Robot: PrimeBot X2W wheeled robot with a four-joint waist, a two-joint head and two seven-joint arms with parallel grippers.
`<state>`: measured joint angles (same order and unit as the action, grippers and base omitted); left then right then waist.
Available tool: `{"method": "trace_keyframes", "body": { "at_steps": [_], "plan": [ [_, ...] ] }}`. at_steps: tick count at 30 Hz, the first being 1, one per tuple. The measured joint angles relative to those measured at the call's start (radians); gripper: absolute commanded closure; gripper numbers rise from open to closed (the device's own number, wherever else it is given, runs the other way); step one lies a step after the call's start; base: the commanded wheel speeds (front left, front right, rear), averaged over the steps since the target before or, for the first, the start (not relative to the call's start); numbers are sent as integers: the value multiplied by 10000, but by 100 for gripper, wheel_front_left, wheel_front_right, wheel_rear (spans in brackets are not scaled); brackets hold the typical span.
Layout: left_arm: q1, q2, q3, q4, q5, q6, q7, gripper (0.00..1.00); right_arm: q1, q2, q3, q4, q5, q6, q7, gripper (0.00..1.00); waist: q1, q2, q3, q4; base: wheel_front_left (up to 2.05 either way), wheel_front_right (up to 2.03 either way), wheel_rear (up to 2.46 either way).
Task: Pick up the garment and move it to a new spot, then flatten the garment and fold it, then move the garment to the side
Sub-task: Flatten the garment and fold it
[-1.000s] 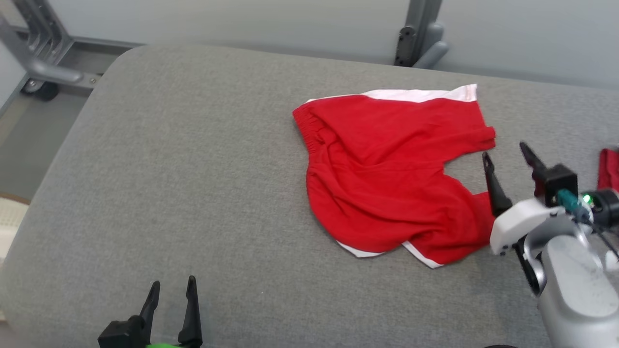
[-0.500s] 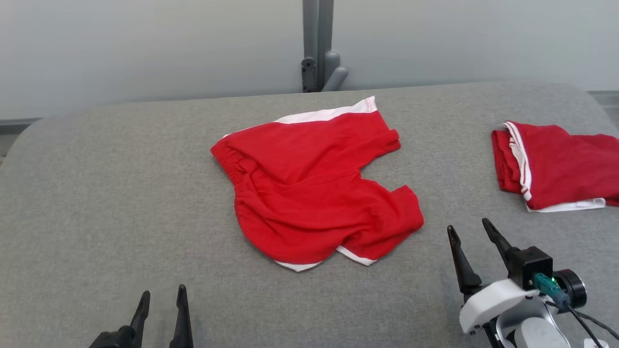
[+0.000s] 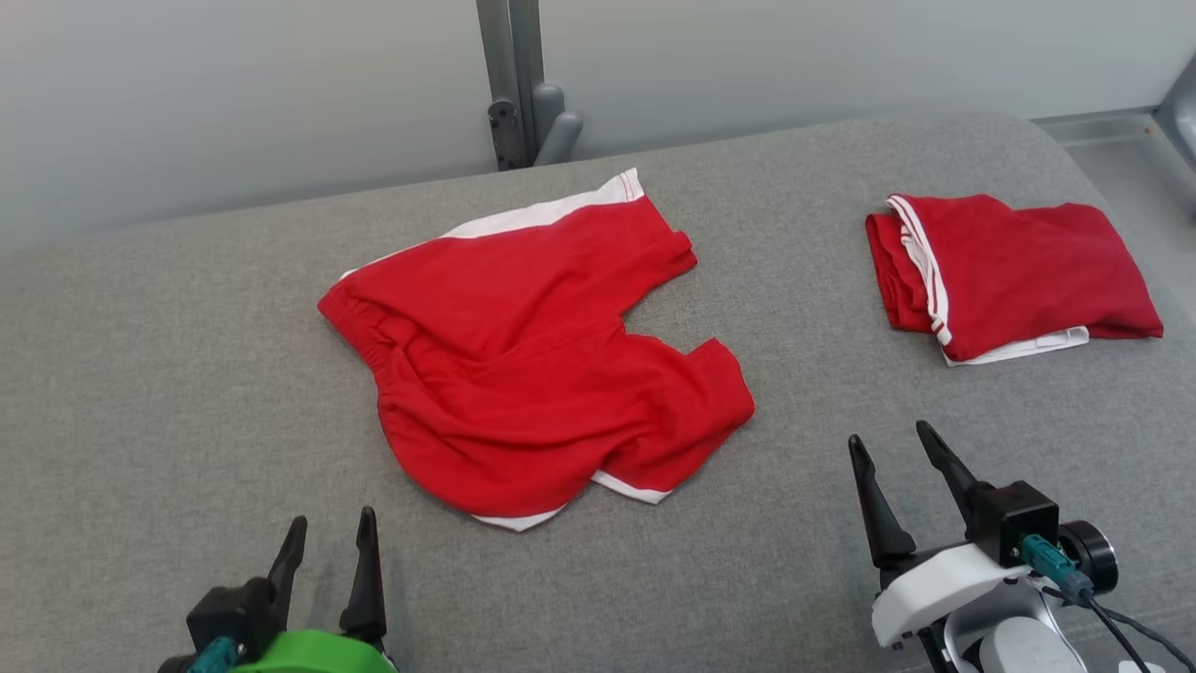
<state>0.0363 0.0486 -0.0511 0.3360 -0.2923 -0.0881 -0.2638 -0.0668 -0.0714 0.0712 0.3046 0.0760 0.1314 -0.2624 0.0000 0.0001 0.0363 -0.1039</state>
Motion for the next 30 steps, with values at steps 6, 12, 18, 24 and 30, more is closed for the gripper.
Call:
{"method": "trace_keyframes", "body": {
  "at_steps": [6,12,18,24,30],
  "plan": [
    [-1319,-4,293,1327,349,-138,0,0,-335,6,219,-77,35,0,0,0,0,0,582,-195,0,0,0],
    [-2206,-4,543,2364,493,-353,-2,0,-485,31,244,-90,105,-2,0,0,0,0,998,-599,0,0,0],
    [-2673,75,303,2863,422,-397,0,0,-611,10,211,-77,132,-2,0,0,0,0,1347,-908,0,0,0],
    [-2888,290,-370,3085,36,-410,-2,0,-691,2,293,-56,176,-2,0,0,0,0,1587,-1070,0,0,0],
    [-3009,357,-589,3091,-176,-410,0,9,-810,8,372,-27,226,-2,0,0,0,0,1677,-1112,0,0,0]
  ]
}}
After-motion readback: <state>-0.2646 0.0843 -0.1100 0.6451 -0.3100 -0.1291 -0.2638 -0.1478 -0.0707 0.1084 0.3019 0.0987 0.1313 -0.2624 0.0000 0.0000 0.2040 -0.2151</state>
